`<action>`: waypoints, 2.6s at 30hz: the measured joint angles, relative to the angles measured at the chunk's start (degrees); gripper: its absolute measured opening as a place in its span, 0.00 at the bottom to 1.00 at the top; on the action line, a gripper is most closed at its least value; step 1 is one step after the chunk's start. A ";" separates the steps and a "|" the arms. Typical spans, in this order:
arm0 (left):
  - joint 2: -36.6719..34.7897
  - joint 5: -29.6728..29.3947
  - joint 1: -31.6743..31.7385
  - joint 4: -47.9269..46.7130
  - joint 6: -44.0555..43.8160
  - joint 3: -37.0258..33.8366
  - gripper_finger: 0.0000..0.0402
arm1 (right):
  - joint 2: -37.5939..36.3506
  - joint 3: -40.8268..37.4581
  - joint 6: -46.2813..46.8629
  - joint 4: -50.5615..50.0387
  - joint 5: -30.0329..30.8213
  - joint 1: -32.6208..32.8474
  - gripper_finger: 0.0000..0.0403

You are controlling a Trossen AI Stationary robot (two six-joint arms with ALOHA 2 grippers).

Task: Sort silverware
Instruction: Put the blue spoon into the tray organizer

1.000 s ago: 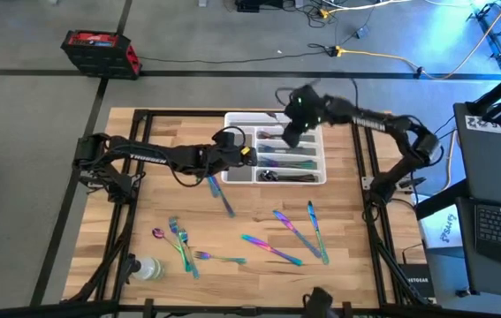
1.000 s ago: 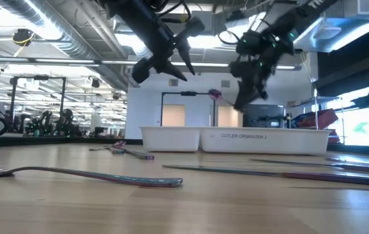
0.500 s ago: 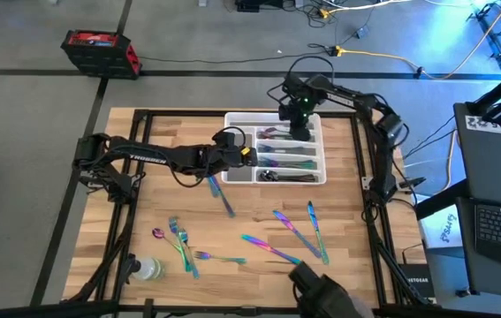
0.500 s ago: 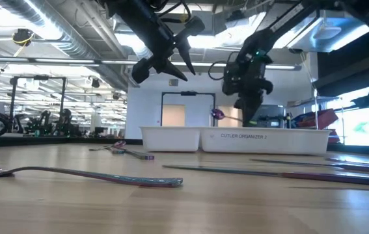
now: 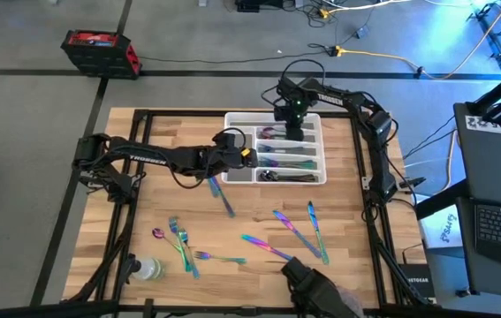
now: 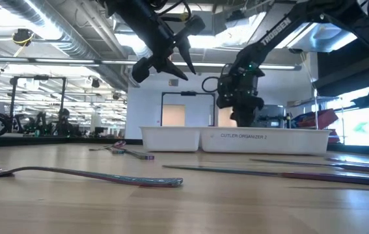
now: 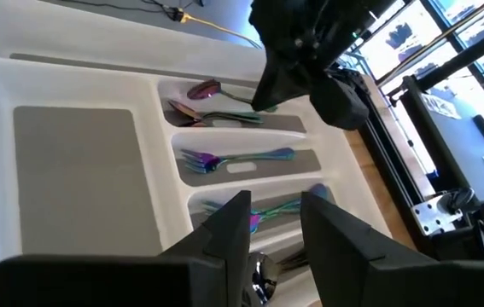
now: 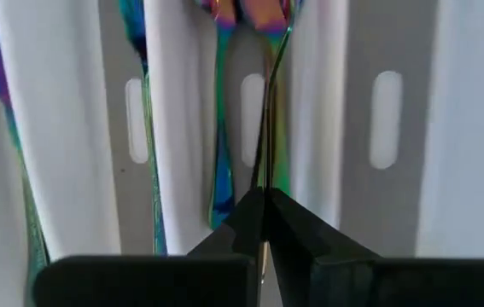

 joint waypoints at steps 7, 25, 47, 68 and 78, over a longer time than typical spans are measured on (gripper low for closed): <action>-0.01 -0.94 0.11 0.31 0.02 0.00 0.22 | 0.00 0.00 2.84 2.72 0.67 0.39 0.00; -0.01 -0.95 0.11 0.26 0.02 0.00 0.22 | 0.00 -0.04 5.40 2.34 2.05 0.87 0.01; 0.00 -1.20 0.11 0.31 -0.22 0.00 0.22 | -0.07 -0.09 7.02 5.38 4.26 4.58 0.22; 0.00 -1.98 0.15 -0.04 1.73 0.00 0.22 | -1.63 -0.07 3.99 12.97 14.59 11.70 0.00; 0.00 -2.21 0.81 -0.07 2.09 0.00 0.22 | -3.28 -1.75 -3.14 16.62 20.22 14.05 0.00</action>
